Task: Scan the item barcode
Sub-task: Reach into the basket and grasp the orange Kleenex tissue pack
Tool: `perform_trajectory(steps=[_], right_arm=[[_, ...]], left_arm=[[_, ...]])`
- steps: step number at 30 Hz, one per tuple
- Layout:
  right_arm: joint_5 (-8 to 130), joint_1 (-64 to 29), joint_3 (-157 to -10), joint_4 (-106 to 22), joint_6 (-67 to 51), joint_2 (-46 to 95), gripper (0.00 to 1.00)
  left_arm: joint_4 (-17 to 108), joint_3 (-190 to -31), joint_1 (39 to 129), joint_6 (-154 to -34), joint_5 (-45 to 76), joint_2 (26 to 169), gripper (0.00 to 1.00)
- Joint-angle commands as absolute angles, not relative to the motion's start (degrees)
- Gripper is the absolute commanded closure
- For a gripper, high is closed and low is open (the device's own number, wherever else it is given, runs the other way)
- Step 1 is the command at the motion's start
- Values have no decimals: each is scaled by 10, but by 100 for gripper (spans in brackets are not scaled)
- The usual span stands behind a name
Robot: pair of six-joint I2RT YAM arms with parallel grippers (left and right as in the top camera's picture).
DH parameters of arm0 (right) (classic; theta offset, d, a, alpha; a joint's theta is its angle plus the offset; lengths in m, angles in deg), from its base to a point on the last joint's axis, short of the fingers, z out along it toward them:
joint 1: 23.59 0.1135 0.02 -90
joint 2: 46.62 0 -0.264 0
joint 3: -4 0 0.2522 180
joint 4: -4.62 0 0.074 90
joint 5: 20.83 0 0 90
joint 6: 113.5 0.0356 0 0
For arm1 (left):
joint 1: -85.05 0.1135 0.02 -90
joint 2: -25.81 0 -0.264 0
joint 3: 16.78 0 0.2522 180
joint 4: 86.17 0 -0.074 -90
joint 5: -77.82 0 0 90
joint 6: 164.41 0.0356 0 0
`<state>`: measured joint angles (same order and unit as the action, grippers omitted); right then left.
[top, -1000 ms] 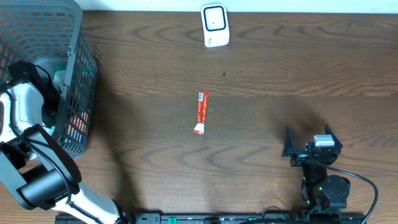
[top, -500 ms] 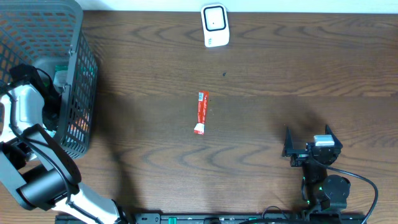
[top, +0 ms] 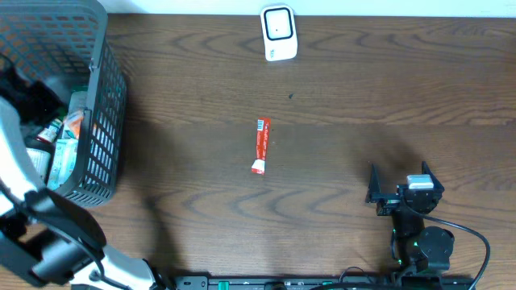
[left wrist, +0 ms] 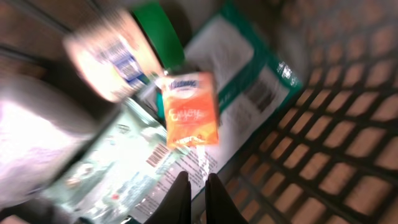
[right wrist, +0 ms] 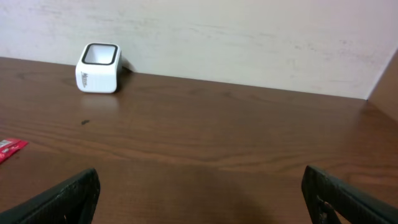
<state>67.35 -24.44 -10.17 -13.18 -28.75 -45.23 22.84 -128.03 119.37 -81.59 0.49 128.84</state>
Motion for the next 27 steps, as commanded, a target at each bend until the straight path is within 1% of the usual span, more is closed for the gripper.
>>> perform_trajectory(steps=[1, 6, 8, 9, 10, 12, 13, 14, 15, 16, 18, 22, 24, 27], right_arm=[[675, -251, -101, -134, -293, -452, 1], [675, -251, -101, -134, -293, -452, 1], [675, -251, -101, -134, -293, -452, 1], [675, -251, -101, -134, -293, -452, 1], [675, -251, -101, -134, -293, -452, 1], [675, -251, -101, -134, -293, -452, 1], [675, -251, -101, -134, -293, -452, 1], [675, -251, -101, -134, -293, -452, 1], [675, -251, -101, -134, -293, -452, 1], [675, -251, -101, -134, -293, -452, 1], [675, -251, -101, -134, -293, -452, 1], [675, -251, -101, -134, -293, -452, 1], [675, -251, -101, -134, -293, -452, 1], [675, -251, -101, -134, -293, -452, 1]], left_arm=[[225, -1314, 1201, -846, -36, 1230, 92], [227, -1318, 1201, -848, -43, 1162, 93], [221, -1318, 1201, -848, -43, 1145, 89], [217, -1318, 1201, -848, -43, 1142, 83], [211, -1318, 1201, -848, -43, 1142, 71], [207, -1312, 1200, -848, -43, 1146, 61], [207, -1305, 1200, -848, -43, 1151, 54], [208, -1298, 1200, -849, -42, 1156, 44], [208, -1290, 1200, -853, -42, 1163, 37], [208, -1284, 1200, -857, -42, 1171, 35], [207, -1276, 1200, -857, -35, 1192, 31], [208, -1273, 1200, -881, -1, 1238, 28], [207, -1273, 1199, -899, -1, 1262, 26], [205, -1273, 1199, -925, -2, 1298, 25]])
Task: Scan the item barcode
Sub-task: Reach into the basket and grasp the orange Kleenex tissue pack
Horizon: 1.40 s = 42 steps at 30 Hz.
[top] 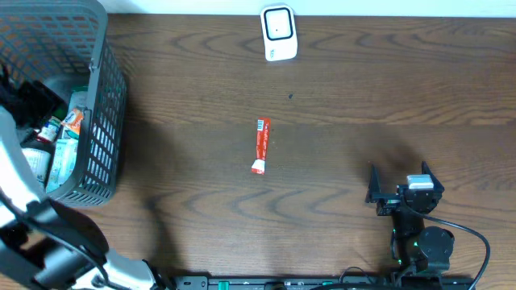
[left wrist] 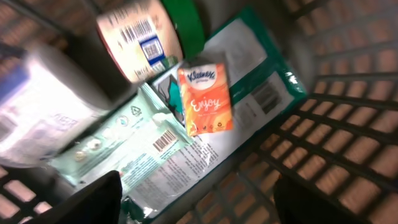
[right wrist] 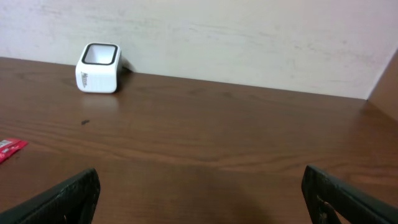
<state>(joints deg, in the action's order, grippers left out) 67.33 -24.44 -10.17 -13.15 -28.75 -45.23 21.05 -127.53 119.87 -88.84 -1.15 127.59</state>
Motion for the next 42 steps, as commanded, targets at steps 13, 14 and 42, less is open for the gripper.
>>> perform_trajectory(steps=[13, 14, 42], right_arm=[[675, -251, -101, -134, -293, -452, 1], [675, -251, -101, -134, -293, -452, 1], [675, -251, -101, -134, -293, -452, 1]], left_arm=[[247, -1273, 1173, -932, -2, 1421, 25], [252, -1273, 1173, -932, -2, 1429, 25], [292, -1284, 1165, -932, -24, 1286, 73]])
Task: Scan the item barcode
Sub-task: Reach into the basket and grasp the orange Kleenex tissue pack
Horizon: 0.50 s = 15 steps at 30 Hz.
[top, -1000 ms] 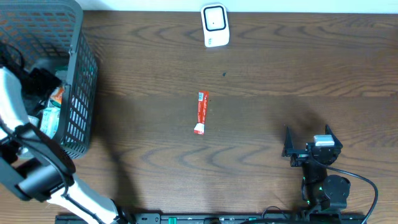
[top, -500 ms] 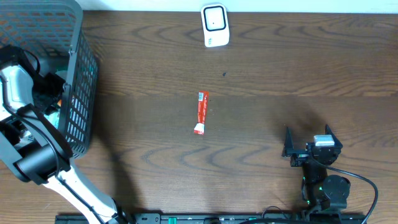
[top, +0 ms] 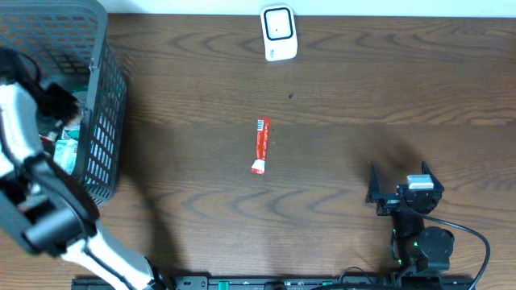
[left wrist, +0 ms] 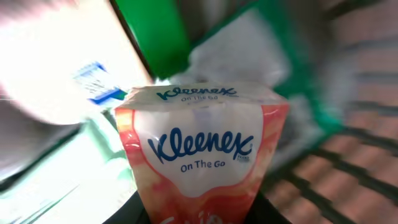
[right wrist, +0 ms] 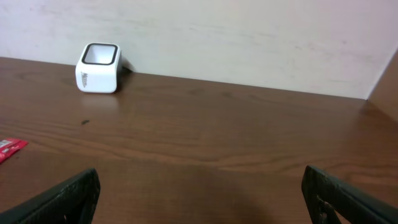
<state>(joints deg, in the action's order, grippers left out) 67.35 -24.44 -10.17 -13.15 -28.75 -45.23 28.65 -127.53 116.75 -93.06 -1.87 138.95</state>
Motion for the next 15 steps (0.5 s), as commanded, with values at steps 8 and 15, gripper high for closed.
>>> perform_trajectory(steps=[8, 15], right_arm=[[675, -251, -101, -134, -293, -452, 1], [675, -251, -101, -134, -293, -452, 1]], left_arm=[[268, -1284, 1147, -946, 7, 1097, 70], [185, -1284, 1048, -879, 234, 1023, 70]])
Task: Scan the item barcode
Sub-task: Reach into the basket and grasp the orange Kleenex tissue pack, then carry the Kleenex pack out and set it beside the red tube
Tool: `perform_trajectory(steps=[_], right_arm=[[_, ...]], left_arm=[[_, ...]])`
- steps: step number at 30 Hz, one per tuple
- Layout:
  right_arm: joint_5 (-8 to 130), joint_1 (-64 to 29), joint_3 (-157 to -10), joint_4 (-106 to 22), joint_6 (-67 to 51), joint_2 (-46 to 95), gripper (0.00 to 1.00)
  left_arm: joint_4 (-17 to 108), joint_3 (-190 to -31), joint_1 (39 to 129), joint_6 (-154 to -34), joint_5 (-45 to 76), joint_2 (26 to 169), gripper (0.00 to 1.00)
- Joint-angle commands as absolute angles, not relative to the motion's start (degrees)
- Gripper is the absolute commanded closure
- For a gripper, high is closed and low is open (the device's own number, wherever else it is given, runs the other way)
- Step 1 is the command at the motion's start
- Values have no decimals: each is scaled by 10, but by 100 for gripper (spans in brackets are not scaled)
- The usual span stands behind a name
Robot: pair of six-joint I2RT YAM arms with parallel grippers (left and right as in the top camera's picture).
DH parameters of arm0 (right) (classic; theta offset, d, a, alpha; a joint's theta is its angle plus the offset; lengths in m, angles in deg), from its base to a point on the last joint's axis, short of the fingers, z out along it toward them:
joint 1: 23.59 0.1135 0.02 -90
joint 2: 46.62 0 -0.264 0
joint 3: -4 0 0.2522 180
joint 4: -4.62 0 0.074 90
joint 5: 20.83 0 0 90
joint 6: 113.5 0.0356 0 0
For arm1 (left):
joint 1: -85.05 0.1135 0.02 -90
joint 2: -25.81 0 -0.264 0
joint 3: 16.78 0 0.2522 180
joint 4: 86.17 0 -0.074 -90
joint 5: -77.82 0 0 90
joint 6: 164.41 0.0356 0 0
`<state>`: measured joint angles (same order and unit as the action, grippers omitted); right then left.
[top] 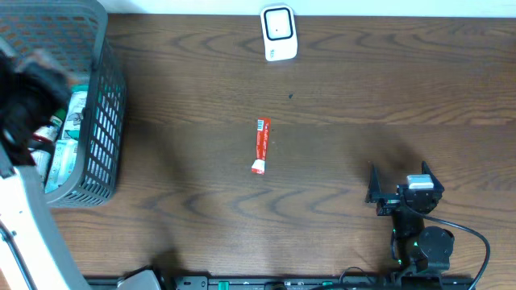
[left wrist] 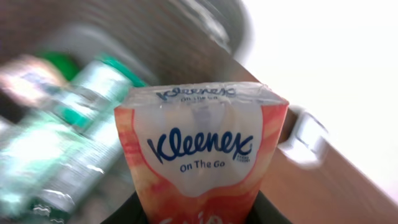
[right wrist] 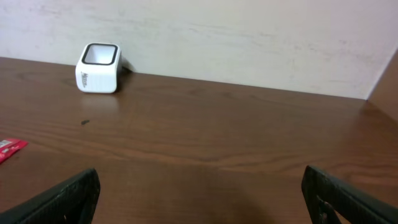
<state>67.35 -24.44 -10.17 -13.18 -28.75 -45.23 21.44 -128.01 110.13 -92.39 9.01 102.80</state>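
Observation:
An orange and white Kleenex tissue pack [left wrist: 200, 155] fills the left wrist view, with my left gripper [left wrist: 200, 216] shut on its lower end. Overhead, that gripper [top: 32, 89] is a dark blur over the grey basket [top: 106, 105] at the far left, so the pack is hard to make out there. The white scanner [top: 279, 32] stands at the table's back edge, also visible as a blurred scanner [left wrist: 309, 138] behind the pack and a small scanner [right wrist: 97, 59] from the right wrist. My right gripper [right wrist: 200, 194] rests open and empty near the front right [top: 401, 187].
A red sachet [top: 260, 145] lies mid-table, and the right wrist sees the sachet [right wrist: 9, 148] at its left edge. The basket still holds green wipes packets and bottles [left wrist: 56, 118]. A pale wall [right wrist: 249, 37] runs behind the table.
The left gripper, still shut on the Kleenex pack, has risen from down among the basket's contents to above the basket, with the table and scanner now behind the pack. The right arm stayed still.
First my left gripper was shut and empty in the basket over the tissue pack. Then it stood open above the pack. Later it was shut on the pack inside the basket, and now it holds the pack above the basket. The right gripper stayed open throughout.

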Motion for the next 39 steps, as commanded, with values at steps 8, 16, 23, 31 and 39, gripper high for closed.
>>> perform_trajectory(steps=[8, 16, 23, 31, 39], right_arm=[[675, -251, -101, -134, -293, -452, 1], [675, -251, -101, -134, -293, -452, 1], [675, -251, -101, -134, -293, -452, 1], [675, -251, -101, -134, -293, -452, 1], [675, -251, -101, -134, -293, -452, 1]], left_arm=[[151, -1235, 808, -823, 257, 1054, 71], [240, -1148, 630, -823, 258, 1166, 70], [349, -1136, 550, -824, 257, 1327, 69], [412, -1136, 531, -826, 248, 1438, 66], [418, -1136, 531, -832, 193, 1457, 39]])
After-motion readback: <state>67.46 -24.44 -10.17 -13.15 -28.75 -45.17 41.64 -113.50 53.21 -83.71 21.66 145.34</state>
